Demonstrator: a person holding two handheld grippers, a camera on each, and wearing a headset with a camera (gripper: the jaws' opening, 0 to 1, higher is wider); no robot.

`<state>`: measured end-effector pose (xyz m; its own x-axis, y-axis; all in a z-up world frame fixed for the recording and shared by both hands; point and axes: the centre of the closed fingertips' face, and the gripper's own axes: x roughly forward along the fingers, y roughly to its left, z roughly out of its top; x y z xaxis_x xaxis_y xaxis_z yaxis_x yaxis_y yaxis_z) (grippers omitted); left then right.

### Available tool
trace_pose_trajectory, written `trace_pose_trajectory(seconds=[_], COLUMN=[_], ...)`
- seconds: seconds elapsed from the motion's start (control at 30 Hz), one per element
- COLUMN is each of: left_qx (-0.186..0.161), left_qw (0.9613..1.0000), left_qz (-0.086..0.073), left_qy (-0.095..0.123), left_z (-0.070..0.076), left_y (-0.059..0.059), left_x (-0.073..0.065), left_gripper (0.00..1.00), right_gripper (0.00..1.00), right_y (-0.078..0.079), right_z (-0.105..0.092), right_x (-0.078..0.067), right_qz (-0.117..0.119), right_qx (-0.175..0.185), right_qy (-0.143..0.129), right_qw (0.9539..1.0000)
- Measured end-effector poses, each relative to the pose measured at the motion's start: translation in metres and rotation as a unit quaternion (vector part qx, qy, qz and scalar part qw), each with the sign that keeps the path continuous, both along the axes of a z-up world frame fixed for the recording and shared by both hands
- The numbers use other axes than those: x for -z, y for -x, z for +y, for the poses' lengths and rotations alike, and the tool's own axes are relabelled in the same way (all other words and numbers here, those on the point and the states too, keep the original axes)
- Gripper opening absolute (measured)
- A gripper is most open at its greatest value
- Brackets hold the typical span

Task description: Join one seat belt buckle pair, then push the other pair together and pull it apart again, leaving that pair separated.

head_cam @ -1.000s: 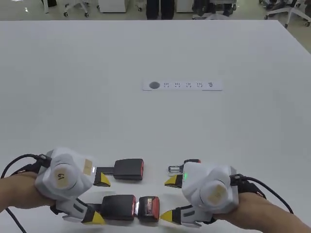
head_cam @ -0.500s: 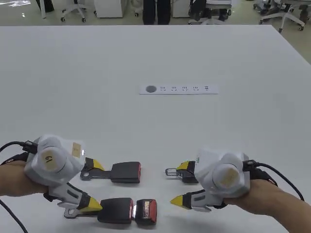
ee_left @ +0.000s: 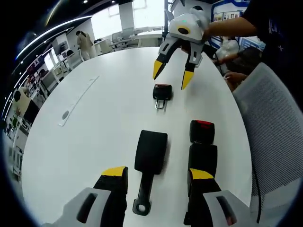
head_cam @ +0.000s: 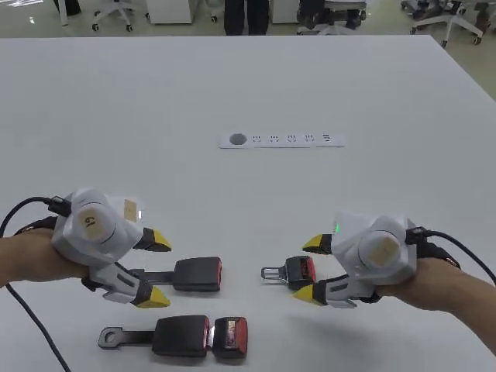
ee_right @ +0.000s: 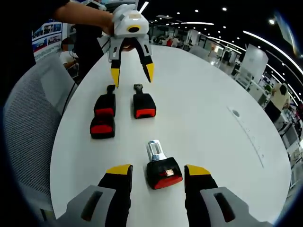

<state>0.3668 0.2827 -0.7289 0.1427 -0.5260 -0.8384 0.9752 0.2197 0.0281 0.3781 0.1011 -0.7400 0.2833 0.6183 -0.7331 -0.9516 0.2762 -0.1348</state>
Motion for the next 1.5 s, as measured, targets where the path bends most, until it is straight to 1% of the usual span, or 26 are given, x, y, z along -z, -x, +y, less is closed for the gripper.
trace_pose_trajectory(seconds=[0.07,0.2,0.27,0.3,0.43,0.5,0.6,0.67,0.7,0.8,0.83,0.87,0.93,1.03,1.1,1.23,1.3,1.4,1.5], left_qx=[0.000,0.003,0.004,0.005,0.010,0.015,0.024,0.030,0.032,0.045,0.050,0.052,0.055,0.064,0.071,0.077,0.078,0.077,0.078], left_qw=[1.0000,0.9999,0.9999,0.9998,0.9995,0.9993,0.9987,0.9983,0.9980,0.9969,0.9963,0.9960,0.9955,0.9944,0.9935,0.9927,0.9927,0.9928,0.9928], left_qz=[0.003,0.009,0.014,0.016,0.026,0.029,0.037,0.042,0.044,0.051,0.054,0.056,0.058,0.063,0.064,0.067,0.064,0.064,0.063], left_qy=[-0.001,-0.004,-0.006,-0.007,-0.014,-0.017,-0.024,-0.028,-0.030,-0.040,-0.044,-0.046,-0.049,-0.055,-0.062,-0.065,-0.066,-0.065,-0.066], left_z=[-0.001,-0.007,-0.006,-0.002,-0.003,-0.005,-0.007,-0.007,-0.007,-0.008,-0.009,-0.009,-0.009,-0.011,-0.011,-0.012,-0.014,-0.014,-0.013], left_y=[-0.004,-0.005,-0.007,-0.011,-0.014,-0.015,-0.015,-0.017,-0.017,-0.016,-0.015,-0.015,-0.016,-0.016,-0.014,-0.012,-0.011,-0.012,-0.015], left_x=[0.002,0.001,0.004,0.010,0.018,0.017,0.022,0.028,0.031,0.033,0.035,0.037,0.042,0.046,0.045,0.048,0.047,0.047,0.049], left_gripper=[0.52,0.51,0.51,0.50,0.49,0.49,0.48,0.47,0.46,0.43,0.42,0.42,0.41,0.40,0.39,0.39,0.38,0.35,0.33], right_gripper=[0.42,0.41,0.41,0.41,0.41,0.41,0.40,0.39,0.39,0.39,0.39,0.39,0.38,0.37,0.36,0.34,0.34,0.32,0.32], right_y=[-0.003,-0.005,-0.004,-0.004,-0.005,-0.006,-0.005,-0.009,-0.009,-0.004,-0.004,-0.004,-0.005,-0.005,-0.007,-0.008,-0.009,-0.009,-0.010], right_z=[-0.004,-0.009,-0.011,-0.012,-0.013,-0.013,-0.013,-0.014,-0.014,-0.014,-0.014,-0.014,-0.015,-0.015,-0.016,-0.015,-0.014,-0.013,-0.014], right_x=[0.004,0.007,0.009,0.011,0.022,0.024,0.022,0.027,0.028,0.031,0.031,0.035,0.039,0.038,0.040,0.039,0.039,0.038,0.039], right_qz=[0.002,0.010,0.014,0.017,0.027,0.028,0.030,0.033,0.035,0.045,0.045,0.044,0.042,0.044,0.044,0.044,0.044,0.040,0.042], right_qx=[0.001,-0.001,-0.004,-0.006,-0.020,-0.024,-0.029,-0.030,-0.032,-0.044,-0.047,-0.056,-0.061,-0.063,-0.063,-0.066,-0.067,-0.069,-0.069], right_qy=[0.004,0.010,0.013,0.014,0.020,0.023,0.023,0.024,0.025,0.031,0.032,0.036,0.043,0.043,0.043,0.039,0.037,0.037,0.036], right_qw=[1.0000,0.9999,0.9998,0.9997,0.9992,0.9991,0.9989,0.9987,0.9986,0.9976,0.9974,0.9968,0.9963,0.9961,0.9961,0.9961,0.9961,0.9961,0.9961])
